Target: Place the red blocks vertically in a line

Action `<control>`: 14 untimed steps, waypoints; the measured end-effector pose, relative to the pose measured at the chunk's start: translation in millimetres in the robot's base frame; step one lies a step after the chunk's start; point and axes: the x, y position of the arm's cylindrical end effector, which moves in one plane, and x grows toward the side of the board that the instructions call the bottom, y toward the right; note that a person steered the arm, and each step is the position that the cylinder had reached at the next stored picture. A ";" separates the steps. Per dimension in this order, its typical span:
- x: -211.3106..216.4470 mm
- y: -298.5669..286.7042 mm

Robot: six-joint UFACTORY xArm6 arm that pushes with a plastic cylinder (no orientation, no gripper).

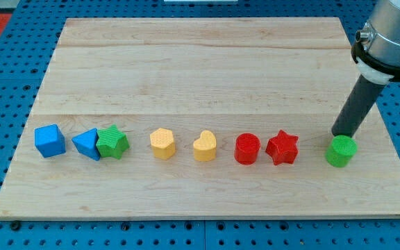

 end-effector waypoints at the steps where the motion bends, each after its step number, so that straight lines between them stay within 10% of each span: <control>1: 0.0 0.0; 14: -26.8 114.9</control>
